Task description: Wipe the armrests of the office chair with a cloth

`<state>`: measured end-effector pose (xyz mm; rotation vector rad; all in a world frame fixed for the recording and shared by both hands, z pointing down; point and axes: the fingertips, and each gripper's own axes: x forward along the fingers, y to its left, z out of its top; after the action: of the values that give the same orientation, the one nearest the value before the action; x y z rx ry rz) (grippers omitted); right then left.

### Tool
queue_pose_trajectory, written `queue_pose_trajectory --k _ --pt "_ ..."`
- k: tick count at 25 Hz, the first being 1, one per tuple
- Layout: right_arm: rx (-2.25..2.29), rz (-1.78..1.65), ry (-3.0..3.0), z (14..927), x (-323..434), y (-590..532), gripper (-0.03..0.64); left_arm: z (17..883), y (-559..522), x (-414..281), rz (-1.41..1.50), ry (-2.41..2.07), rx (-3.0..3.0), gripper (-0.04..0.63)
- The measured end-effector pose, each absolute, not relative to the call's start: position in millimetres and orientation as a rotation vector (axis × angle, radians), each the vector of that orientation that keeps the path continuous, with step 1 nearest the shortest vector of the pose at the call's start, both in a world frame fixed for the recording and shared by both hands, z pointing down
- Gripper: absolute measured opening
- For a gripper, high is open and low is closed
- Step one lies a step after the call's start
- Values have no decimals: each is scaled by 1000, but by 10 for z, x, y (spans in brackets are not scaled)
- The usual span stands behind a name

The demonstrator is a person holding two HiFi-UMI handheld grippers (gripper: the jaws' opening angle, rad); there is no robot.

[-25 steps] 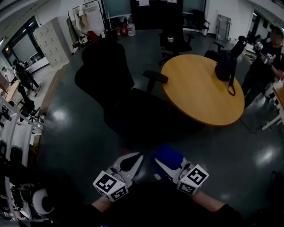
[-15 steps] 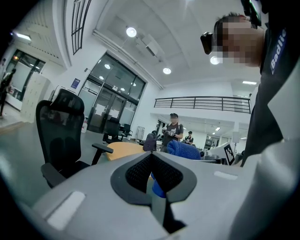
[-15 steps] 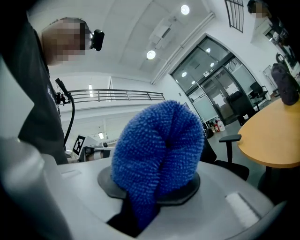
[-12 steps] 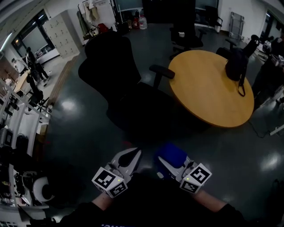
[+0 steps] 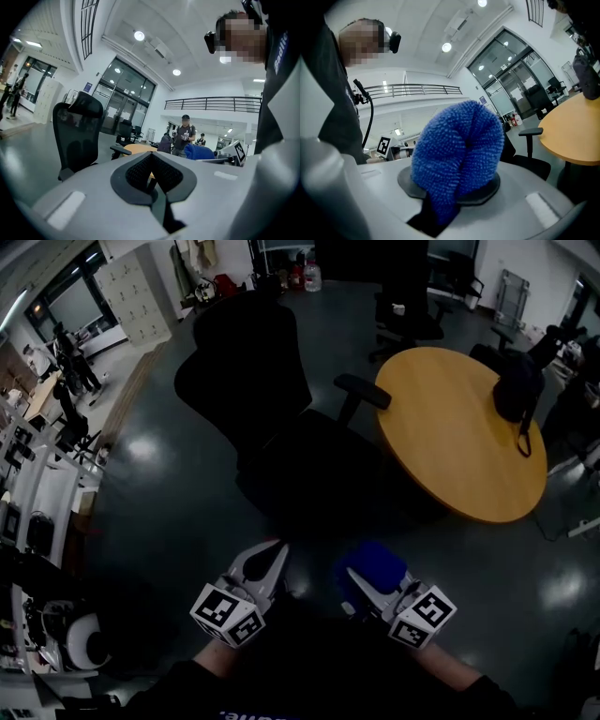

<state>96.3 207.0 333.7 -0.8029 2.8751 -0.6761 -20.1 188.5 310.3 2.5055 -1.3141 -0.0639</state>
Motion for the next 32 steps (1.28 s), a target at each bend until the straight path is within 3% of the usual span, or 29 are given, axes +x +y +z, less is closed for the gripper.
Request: queue_pose_trajectory --k 10,21,32 --pt "-986 -731 2865 3522 77 1213 118 3430 1017 -1246 -41 -1250 2542 12" --pt "-1386 -831 2908 4214 -185 749 117 4598 237 -2192 291 -1246 2542 12" --pt "-1499 -927 3013 4924 -283 335 117 5549 -70 -2457 443 -1245 2391 12"
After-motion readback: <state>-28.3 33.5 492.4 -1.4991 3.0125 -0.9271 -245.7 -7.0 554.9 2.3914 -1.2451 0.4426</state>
